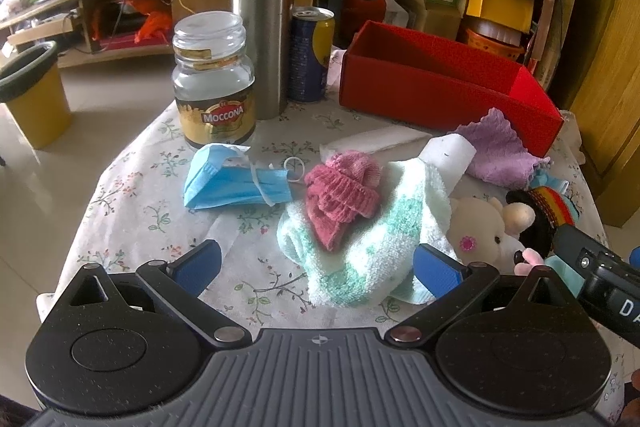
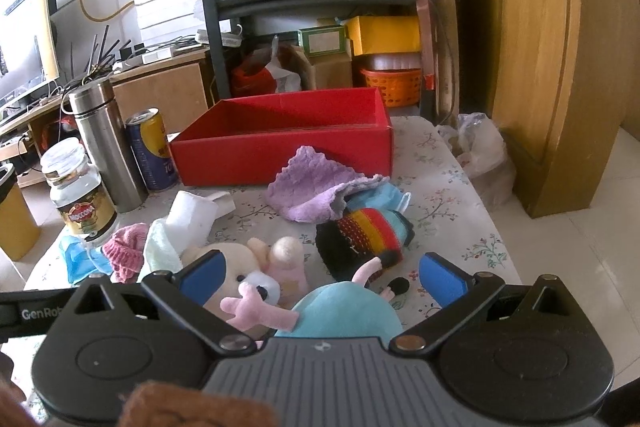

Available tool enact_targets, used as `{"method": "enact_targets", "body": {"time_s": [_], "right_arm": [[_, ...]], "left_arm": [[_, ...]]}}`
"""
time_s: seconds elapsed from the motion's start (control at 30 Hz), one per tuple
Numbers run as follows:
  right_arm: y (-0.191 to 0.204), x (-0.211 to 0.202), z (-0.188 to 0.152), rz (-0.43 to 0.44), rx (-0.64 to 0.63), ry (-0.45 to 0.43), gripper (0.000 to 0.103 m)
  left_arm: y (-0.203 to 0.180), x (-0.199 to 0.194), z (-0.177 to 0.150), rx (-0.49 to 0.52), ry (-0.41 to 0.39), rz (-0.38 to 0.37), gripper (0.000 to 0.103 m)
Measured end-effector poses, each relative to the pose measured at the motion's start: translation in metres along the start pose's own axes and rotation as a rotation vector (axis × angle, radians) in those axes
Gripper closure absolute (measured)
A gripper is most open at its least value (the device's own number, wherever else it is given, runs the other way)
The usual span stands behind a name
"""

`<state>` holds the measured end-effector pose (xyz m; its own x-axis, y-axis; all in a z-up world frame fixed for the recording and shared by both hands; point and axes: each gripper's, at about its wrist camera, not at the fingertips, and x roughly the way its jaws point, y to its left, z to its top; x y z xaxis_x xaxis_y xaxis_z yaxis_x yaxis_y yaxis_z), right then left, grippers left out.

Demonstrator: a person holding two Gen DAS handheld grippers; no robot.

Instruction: Organize soft objects

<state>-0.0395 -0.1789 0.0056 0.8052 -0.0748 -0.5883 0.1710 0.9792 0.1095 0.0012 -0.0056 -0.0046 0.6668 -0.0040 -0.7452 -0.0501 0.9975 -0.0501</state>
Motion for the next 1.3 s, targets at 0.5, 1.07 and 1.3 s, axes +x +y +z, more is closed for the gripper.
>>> {"method": "enact_targets", "body": {"time_s": [0.5, 1.07, 1.3], "right_arm": [[-0.002, 0.005, 0.000, -0.015, -0.012, 0.000, 0.024], [-0.002, 0.006, -0.001, -0.018, -0.010, 0.004, 0.024], [-0.002, 0.006, -0.001, -0.018, -0.009, 0.004, 0.024]], "left_arm": [[-0.009, 0.000, 0.000, 0.019, -0.004, -0.001, 0.005], [-0.012, -0.001, -0.001, 0.028, -0.007, 0.000, 0.005], [-0.011, -0.001, -0.001, 0.028, -0.006, -0.002, 0.005]]}}
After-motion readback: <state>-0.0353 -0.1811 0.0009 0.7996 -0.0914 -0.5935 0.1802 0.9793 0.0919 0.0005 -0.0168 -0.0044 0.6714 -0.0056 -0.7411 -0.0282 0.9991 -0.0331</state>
